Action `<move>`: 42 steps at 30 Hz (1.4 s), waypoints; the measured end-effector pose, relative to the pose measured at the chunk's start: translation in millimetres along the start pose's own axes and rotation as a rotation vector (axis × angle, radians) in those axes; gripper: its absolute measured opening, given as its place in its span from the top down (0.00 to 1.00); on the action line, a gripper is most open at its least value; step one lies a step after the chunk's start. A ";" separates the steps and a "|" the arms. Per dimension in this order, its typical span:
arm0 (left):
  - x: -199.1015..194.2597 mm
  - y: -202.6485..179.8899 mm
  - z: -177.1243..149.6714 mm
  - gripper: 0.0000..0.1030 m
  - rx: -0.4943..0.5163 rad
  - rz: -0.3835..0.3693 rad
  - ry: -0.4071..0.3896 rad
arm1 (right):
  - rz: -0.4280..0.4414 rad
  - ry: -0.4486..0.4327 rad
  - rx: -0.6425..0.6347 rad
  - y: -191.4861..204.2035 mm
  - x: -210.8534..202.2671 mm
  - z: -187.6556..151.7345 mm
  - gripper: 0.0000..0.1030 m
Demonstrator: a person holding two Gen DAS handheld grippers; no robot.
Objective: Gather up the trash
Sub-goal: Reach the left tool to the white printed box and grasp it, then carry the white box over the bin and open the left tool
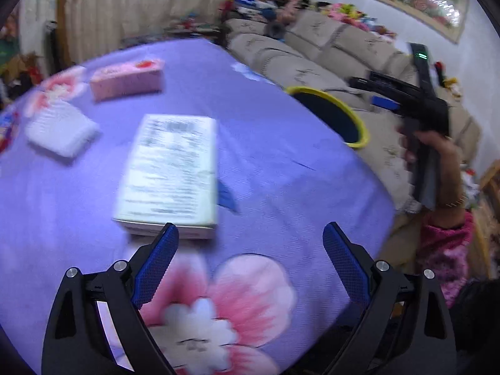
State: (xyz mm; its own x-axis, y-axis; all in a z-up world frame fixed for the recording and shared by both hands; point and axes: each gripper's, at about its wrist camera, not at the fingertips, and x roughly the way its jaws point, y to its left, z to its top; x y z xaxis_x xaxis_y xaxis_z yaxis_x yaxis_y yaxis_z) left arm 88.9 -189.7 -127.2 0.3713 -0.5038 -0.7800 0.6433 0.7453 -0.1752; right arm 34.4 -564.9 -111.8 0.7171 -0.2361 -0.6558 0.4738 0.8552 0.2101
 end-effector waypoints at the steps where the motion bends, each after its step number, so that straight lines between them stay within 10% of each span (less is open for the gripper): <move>1: -4.0 4.3 2.9 0.10 -0.013 0.066 -0.008 | 0.004 -0.004 0.003 -0.9 -1.5 -0.2 0.23; 13: 48.8 30.7 45.2 0.07 0.002 0.246 0.034 | 0.029 -0.004 0.003 -0.1 -2.7 0.4 0.22; 20: 75.4 36.6 63.3 0.08 -0.019 0.240 0.063 | 0.033 0.000 0.003 -1.3 -0.6 1.1 0.22; 25: 84.5 40.2 72.0 0.27 -0.028 0.241 0.087 | 0.039 0.012 0.003 -2.0 4.5 -0.2 0.22; 42: 76.6 -32.5 121.1 0.29 0.114 0.125 0.022 | 0.029 -0.030 0.044 -34.9 -15.4 0.6 0.22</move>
State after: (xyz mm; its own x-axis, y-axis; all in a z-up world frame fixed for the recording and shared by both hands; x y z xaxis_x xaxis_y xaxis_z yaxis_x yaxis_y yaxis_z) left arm 177.5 -305.4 -108.5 0.4391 -0.3997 -0.8046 0.6653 0.7466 -0.0079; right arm 7.1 -591.4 -108.6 0.7453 -0.2258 -0.6274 0.4743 0.8409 0.2608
